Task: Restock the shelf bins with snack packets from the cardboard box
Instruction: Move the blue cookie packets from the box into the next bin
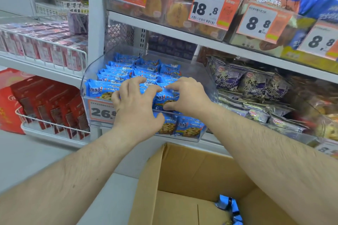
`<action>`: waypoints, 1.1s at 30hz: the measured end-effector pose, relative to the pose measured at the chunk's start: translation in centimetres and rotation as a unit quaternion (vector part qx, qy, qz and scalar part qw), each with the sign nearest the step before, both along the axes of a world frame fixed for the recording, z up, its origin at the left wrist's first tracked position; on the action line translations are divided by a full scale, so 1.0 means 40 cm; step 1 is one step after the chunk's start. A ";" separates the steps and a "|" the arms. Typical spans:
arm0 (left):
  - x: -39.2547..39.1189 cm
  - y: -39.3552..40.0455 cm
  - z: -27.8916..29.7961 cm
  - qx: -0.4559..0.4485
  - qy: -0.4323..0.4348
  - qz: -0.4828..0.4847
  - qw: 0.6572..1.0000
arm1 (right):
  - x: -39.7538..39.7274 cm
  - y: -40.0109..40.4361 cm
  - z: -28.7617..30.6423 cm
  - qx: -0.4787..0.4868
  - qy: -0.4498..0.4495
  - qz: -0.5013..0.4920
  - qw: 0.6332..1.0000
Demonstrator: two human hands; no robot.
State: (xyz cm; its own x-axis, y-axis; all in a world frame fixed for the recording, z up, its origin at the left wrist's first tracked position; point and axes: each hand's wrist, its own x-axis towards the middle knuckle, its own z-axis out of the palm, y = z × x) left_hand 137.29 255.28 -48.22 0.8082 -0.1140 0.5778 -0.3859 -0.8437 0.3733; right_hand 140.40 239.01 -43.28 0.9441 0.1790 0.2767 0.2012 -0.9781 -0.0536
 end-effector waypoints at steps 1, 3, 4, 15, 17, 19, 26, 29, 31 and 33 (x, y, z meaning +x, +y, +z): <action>-0.002 -0.005 0.002 0.011 -0.002 -0.003 1.000 | -0.005 -0.006 -0.001 0.019 -0.007 -0.003 1.000; -0.013 -0.021 0.004 0.024 -0.017 -0.018 0.999 | -0.023 -0.023 -0.007 0.066 -0.056 -0.003 0.996; -0.022 -0.032 0.004 0.029 -0.025 -0.029 0.999 | -0.040 -0.035 -0.012 0.094 -0.111 0.007 0.989; -0.169 -0.222 -0.145 0.166 0.162 -0.401 0.886 | -0.431 -0.302 -0.402 0.368 -0.077 -0.228 0.898; -0.179 -0.248 -0.175 0.205 0.217 -0.413 0.860 | -0.455 -0.361 -0.497 0.379 0.030 -0.322 0.867; -0.183 -0.274 -0.196 0.235 0.245 -0.419 0.842 | -0.470 -0.417 -0.592 0.366 0.120 -0.403 0.831; -0.182 -0.338 -0.273 0.284 0.368 -0.411 0.784 | -0.523 -0.542 -0.839 -0.057 0.308 -0.293 0.903; -0.174 -0.350 -0.291 0.258 0.427 -0.396 0.771 | -0.529 -0.555 -0.926 -0.167 0.319 -0.229 0.905; -0.173 -0.352 -0.298 0.229 0.461 -0.384 0.766 | -0.522 -0.558 -0.965 -0.198 0.322 -0.204 0.903; -0.175 -0.347 -0.303 0.210 0.485 -0.369 0.765 | -0.508 -0.569 -0.983 -0.220 0.330 -0.178 0.901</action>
